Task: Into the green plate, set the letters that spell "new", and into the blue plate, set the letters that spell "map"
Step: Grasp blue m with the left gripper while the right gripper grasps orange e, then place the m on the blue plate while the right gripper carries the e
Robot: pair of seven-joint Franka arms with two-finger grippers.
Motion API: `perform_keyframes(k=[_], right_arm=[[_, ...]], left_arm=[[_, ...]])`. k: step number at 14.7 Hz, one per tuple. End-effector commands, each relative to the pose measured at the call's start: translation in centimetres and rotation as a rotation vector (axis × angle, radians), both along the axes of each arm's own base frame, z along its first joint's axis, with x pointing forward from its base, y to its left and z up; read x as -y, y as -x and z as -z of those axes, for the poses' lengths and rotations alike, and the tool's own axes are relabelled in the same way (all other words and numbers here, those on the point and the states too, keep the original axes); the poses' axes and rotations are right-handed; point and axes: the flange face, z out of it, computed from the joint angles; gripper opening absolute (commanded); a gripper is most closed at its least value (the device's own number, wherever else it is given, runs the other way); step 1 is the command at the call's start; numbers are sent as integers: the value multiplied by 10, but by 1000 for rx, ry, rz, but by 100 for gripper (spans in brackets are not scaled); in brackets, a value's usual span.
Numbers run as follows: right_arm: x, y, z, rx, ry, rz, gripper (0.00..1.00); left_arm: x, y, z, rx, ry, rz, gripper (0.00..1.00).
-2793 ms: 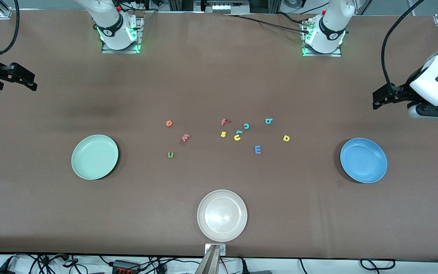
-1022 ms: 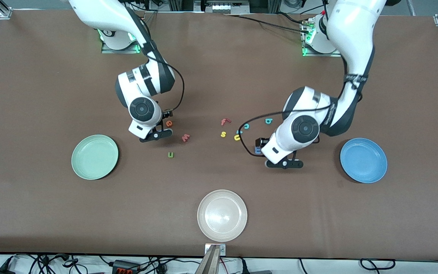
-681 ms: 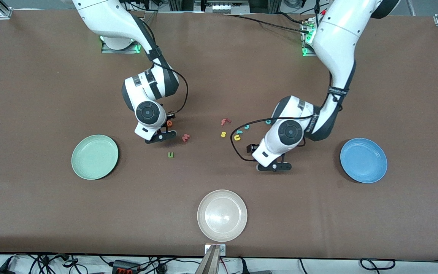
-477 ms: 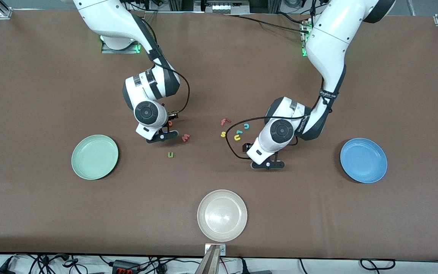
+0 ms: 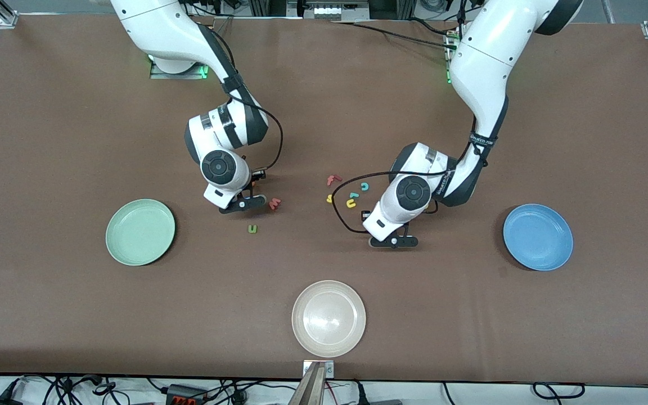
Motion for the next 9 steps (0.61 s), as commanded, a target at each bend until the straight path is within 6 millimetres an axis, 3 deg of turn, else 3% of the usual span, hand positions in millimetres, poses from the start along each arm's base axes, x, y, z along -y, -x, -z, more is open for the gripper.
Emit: perform_keyframes(k=[1,3,5,6,9], right_arm=[[-5,1,0,5,-18,12,74],[-7,1,6,15,-20,11,74],[-11,3,9,19,-20,5,74],[-12,3,9,19,-19,7,72],[-12,2,9,21,-19,7,65]], left_arm=[[-4,7,9,0,-34,27,8],[-12,1,-6,-7,-41,18,3],[-29,-10,-44,-20,-81,77,3],[-49,-22,-68,-29,-102,88,3],[-124,-49,-105,-102,-103,144,3]])
